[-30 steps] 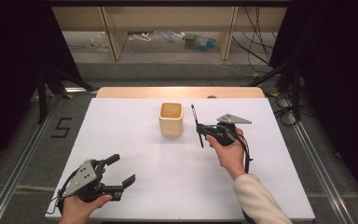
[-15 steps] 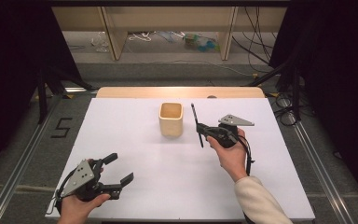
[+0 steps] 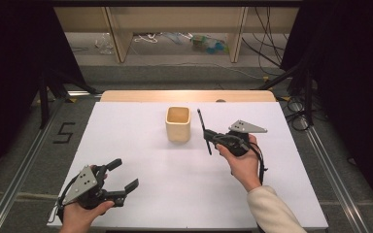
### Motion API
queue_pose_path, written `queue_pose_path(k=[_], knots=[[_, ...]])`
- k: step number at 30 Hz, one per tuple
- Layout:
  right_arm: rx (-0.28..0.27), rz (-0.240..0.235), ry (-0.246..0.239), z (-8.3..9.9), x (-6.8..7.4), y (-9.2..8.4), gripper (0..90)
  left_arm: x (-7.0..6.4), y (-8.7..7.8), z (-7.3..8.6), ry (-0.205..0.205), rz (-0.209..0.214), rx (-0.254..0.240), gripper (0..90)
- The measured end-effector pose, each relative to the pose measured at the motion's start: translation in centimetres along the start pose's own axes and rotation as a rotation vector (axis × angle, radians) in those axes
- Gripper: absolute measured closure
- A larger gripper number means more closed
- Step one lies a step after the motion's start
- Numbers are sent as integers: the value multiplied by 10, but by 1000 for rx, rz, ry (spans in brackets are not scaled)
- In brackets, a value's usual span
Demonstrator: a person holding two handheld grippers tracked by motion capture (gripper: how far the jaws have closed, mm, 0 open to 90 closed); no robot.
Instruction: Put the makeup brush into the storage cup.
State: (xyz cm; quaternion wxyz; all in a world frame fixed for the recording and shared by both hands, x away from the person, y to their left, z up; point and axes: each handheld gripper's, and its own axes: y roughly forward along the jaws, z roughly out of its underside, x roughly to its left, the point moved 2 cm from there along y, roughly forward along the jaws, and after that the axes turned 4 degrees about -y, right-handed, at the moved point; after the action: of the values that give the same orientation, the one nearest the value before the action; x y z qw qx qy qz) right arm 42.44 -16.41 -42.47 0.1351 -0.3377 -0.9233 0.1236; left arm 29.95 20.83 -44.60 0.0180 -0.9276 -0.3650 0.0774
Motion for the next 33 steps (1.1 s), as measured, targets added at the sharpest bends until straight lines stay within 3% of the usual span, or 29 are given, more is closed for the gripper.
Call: queue_pose_path(k=[10, 24, 33], knots=[[-27, -36, -15, -3, 8, -16, 842, 2, 1, 0, 20, -6, 10, 123], [-47, -64, -82, 5, 16, -38, 842, 2, 0, 1, 10, -10, 10, 124], [-47, -74, -91, 13, 22, -53, 842, 3, 1, 2, 1, -14, 14, 124]])
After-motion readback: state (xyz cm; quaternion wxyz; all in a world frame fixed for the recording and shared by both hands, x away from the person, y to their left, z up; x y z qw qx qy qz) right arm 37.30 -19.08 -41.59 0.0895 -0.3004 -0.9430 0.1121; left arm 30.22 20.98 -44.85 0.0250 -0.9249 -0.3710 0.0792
